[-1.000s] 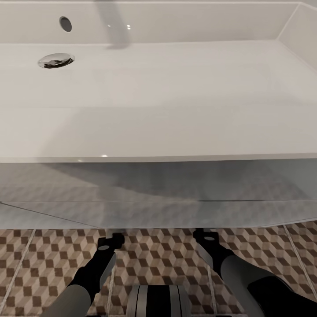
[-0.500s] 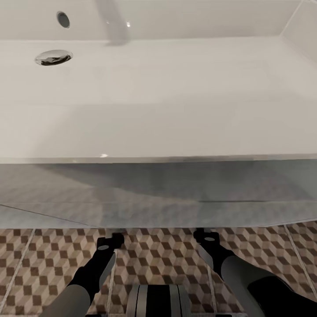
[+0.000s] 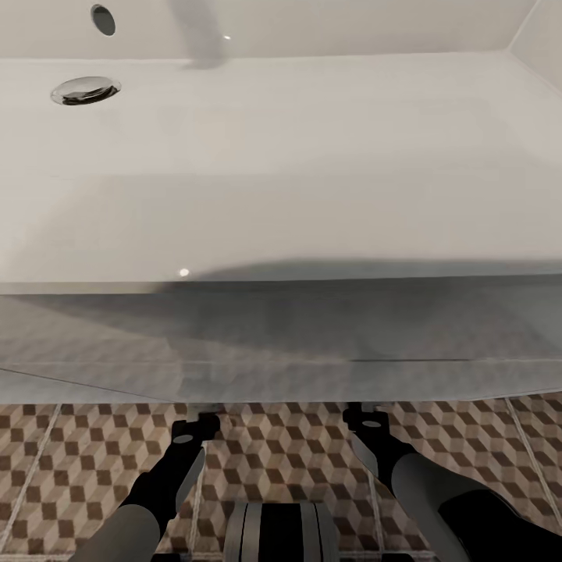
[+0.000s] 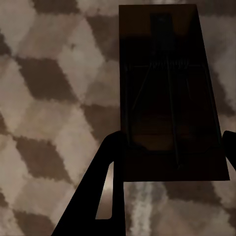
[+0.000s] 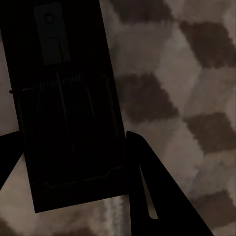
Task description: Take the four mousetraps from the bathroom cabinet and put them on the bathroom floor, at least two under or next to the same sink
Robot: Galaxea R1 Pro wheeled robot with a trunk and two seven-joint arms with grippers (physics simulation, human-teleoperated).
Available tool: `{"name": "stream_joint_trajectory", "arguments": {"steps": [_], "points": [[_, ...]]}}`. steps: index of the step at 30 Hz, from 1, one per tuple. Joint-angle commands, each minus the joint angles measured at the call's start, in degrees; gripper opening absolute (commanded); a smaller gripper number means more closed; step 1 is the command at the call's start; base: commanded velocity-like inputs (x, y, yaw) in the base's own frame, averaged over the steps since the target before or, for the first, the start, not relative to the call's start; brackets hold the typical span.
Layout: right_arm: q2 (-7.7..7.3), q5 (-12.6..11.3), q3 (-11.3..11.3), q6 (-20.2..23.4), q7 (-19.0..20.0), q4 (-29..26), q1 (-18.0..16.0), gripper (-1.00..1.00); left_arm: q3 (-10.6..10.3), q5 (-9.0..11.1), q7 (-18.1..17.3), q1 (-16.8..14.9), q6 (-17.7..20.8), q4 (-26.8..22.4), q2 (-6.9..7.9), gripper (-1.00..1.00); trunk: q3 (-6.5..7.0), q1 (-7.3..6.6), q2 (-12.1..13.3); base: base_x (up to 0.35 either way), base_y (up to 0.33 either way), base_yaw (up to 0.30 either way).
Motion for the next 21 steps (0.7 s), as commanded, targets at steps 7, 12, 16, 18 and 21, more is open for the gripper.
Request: {"name": "stream_joint_trajectory", "arguments": {"steps": [7, 12, 16, 18, 21], "points": [[-0.05, -0.8, 0.5, -0.1, -0.2, 0.0, 0.0, -1.00, -0.2, 0.0, 0.4, 0.0, 0.3, -0.1, 0.01, -1.00, -0.03, -0.01, 0.0, 0.000, 0.000, 0.000], [-0.05, -0.8, 0.5, -0.1, -0.2, 0.0, 0.0, -1.00, -0.2, 0.0, 0.5, 0.0, 0.3, -0.1, 0.01, -1.00, -0.03, -0.01, 0.0, 0.000, 0.000, 0.000], [-0.02, -0.8, 0.5, -0.1, -0.2, 0.0, 0.0, -1.00, -0.2, 0.0, 0.5, 0.0, 0.3, -0.1, 0.01, -1.00, -0.92, 0.09, -0.1, 0.000, 0.000, 0.000], [-0.01, -0.8, 0.5, -0.1, -0.2, 0.0, 0.0, -1.00, -0.2, 0.0, 0.4, 0.0, 0.3, -0.1, 0.01, -1.00, -1.36, 0.15, -0.1, 0.000, 0.000, 0.000], [-0.02, -0.8, 0.5, -0.1, -0.2, 0.0, 0.0, -1.00, -0.2, 0.0, 0.5, 0.0, 0.3, -0.1, 0.01, -1.00, -1.36, 0.15, -0.1, 0.000, 0.000, 0.000]]}}
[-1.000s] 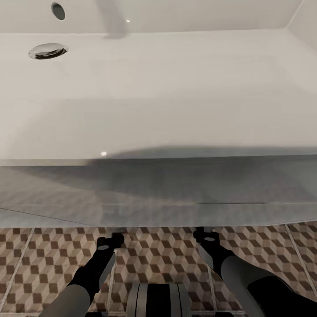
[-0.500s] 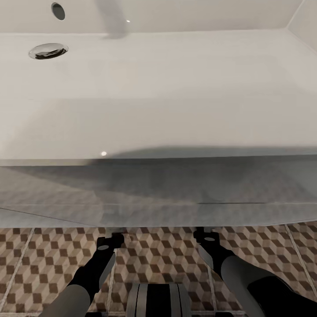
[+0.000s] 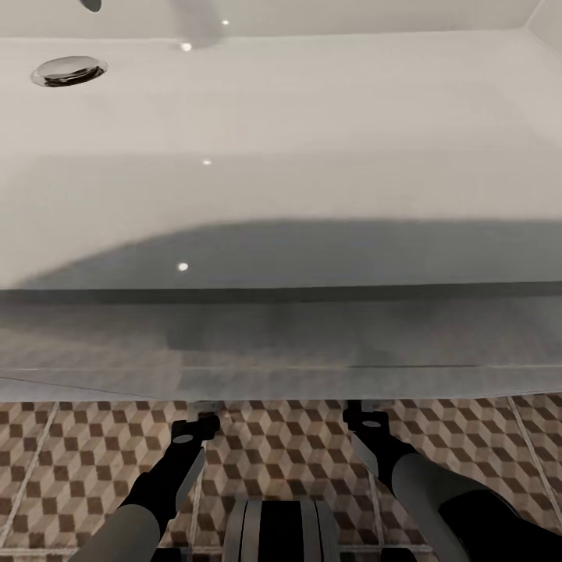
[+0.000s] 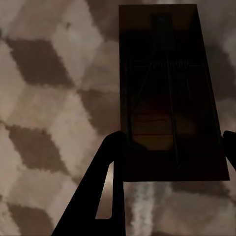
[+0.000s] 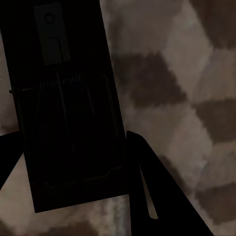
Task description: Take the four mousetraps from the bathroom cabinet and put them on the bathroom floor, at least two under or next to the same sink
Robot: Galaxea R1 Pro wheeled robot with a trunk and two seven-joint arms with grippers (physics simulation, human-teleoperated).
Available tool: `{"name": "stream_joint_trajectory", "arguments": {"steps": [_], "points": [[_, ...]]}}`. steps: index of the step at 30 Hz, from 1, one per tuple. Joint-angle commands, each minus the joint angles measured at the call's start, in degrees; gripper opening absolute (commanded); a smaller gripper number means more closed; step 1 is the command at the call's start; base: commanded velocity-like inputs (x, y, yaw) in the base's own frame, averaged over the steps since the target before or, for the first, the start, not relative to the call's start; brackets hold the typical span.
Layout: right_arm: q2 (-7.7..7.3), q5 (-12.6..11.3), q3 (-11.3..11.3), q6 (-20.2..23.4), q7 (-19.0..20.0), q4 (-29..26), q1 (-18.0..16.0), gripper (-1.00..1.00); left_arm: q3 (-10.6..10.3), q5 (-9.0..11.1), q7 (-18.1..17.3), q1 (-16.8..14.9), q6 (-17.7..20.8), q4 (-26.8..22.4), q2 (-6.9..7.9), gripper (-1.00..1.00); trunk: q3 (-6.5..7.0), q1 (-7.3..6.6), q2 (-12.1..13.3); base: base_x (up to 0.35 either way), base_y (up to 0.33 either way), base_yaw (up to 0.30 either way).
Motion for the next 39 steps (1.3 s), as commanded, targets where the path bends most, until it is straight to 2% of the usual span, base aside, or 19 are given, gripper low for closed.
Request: {"name": "stream_joint_trajectory", "arguments": {"steps": [1, 19, 28, 39], "points": [[0.01, -0.8, 0.5, -0.2, -0.2, 0.0, 0.0, -1.00, -0.2, 0.0, 0.4, 0.0, 0.4, -0.1, 0.01, -1.00, -0.03, -0.01, 0.0, 0.000, 0.000, 0.000], [0.01, -0.9, 0.4, 0.0, -0.2, 0.0, 0.0, -1.00, -0.2, 0.0, 0.7, 0.0, 0.3, -0.1, 0.00, -1.00, -0.03, -0.01, 0.0, 0.000, 0.000, 0.000], [0.14, -1.1, 0.5, 3.4, 0.4, 0.1, 0.0, -1.00, -0.2, -0.1, 0.8, 0.0, 0.3, -0.1, 0.00, -1.00, -0.03, -0.01, 0.0, 0.000, 0.000, 0.000], [0.05, -1.1, 0.5, 3.6, 0.7, 0.1, 0.0, -1.00, -0.2, -0.1, 0.8, 0.0, 0.3, -0.1, 0.01, -1.00, -0.03, -0.01, 0.0, 0.000, 0.000, 0.000]]}}
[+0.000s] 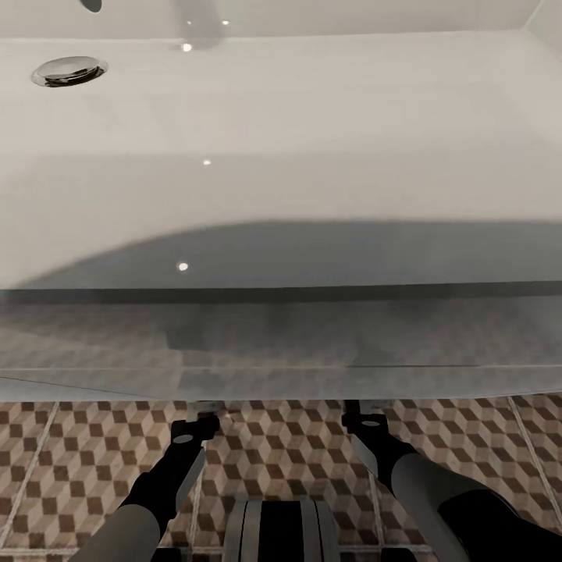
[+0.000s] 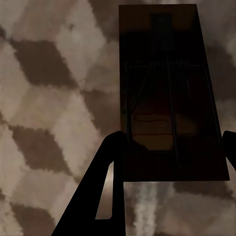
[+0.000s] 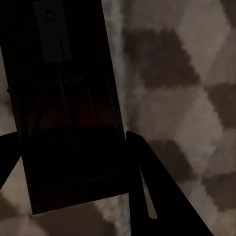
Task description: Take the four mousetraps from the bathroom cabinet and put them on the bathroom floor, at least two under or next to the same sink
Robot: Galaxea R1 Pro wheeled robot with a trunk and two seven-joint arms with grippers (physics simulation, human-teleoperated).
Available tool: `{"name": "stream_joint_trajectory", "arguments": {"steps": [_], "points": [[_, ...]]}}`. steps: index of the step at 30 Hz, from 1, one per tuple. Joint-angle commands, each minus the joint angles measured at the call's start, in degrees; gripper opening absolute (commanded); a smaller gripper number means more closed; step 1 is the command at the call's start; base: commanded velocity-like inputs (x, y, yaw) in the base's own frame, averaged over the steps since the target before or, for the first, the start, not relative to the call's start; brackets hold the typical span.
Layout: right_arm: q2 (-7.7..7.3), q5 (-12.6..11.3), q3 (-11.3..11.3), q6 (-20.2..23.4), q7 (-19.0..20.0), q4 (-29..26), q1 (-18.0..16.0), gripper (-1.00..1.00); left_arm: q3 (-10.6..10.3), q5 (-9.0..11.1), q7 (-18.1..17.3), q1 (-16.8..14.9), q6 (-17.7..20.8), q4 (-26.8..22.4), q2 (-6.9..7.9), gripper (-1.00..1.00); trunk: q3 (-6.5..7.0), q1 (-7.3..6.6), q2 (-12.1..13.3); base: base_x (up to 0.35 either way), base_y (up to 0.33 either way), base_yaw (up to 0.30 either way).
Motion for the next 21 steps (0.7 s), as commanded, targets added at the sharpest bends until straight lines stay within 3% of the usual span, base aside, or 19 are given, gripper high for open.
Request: {"name": "stream_joint_trajectory", "arguments": {"steps": [1, 21], "points": [[-0.01, -1.3, 0.5, 0.2, -0.4, 0.0, 0.0, -1.00, -0.2, 0.0, 0.4, 0.0, 0.4, -0.1, 0.01, -1.00, -0.04, 0.00, 0.0, 0.000, 0.000, 0.000], [0.09, -0.9, 0.2, -0.6, 0.3, -0.1, 0.0, -1.00, -0.3, -0.3, 0.5, 0.0, 0.3, -0.2, -0.04, -1.00, -0.03, -0.01, 0.0, 0.000, 0.000, 0.000]]}}
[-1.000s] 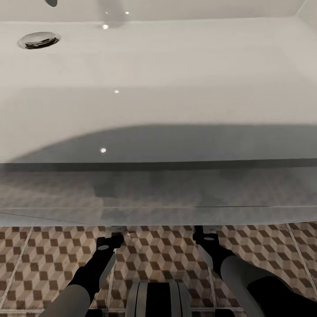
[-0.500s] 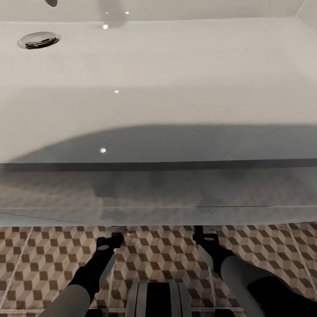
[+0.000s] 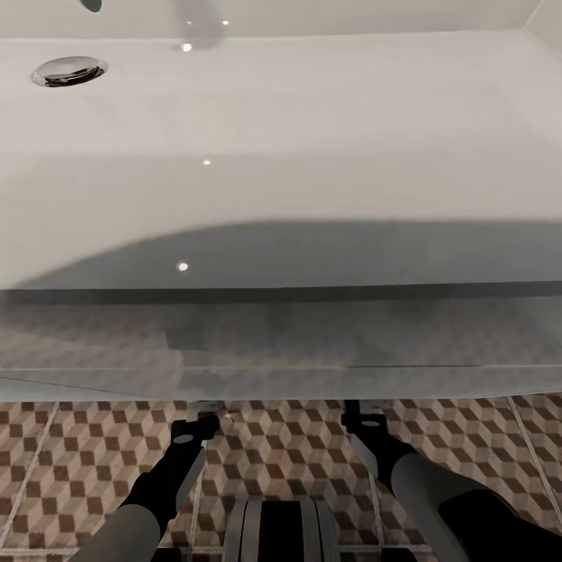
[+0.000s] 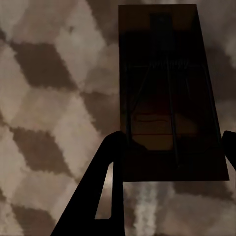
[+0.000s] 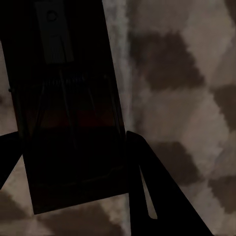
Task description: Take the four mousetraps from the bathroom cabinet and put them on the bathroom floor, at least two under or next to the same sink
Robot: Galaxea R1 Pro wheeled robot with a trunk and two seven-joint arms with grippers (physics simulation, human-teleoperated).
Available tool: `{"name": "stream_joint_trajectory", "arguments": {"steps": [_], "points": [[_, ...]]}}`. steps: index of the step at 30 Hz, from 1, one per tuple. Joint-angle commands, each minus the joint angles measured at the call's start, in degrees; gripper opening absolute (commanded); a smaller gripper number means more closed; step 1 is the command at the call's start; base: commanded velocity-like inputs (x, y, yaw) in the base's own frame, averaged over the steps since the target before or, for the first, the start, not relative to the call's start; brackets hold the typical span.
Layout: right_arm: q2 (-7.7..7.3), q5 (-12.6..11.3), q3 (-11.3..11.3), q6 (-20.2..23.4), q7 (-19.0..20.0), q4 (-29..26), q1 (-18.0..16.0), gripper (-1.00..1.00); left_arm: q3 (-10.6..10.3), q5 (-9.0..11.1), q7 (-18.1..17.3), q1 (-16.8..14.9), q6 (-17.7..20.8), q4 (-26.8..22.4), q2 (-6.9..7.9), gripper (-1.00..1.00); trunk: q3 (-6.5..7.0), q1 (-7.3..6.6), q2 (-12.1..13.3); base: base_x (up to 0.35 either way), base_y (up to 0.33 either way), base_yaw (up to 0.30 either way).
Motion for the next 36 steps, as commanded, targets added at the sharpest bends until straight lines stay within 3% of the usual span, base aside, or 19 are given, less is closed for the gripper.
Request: {"name": "stream_joint_trajectory", "arguments": {"steps": [1, 15, 36], "points": [[0.06, -0.5, 0.4, -0.1, -0.5, -0.1, 0.0, -1.00, -0.1, 0.1, 0.3, 0.0, 0.3, -0.1, 0.06, -1.00, -0.03, -0.01, 0.0, 0.000, 0.000, 0.000], [-0.39, -0.2, 0.5, -3.2, -1.5, -0.4, 0.0, -1.00, 0.2, 0.6, 0.0, 0.0, 0.3, -0.1, 0.33, -1.00, -0.03, -0.01, 0.0, 0.000, 0.000, 0.000], [-0.43, 0.2, 0.6, -2.9, -1.4, -0.3, 0.0, -1.00, 0.1, 0.4, 0.0, 0.0, 0.2, 0.0, 0.33, -1.00, -0.03, -0.01, 0.0, 0.031, 0.000, 0.000]]}}
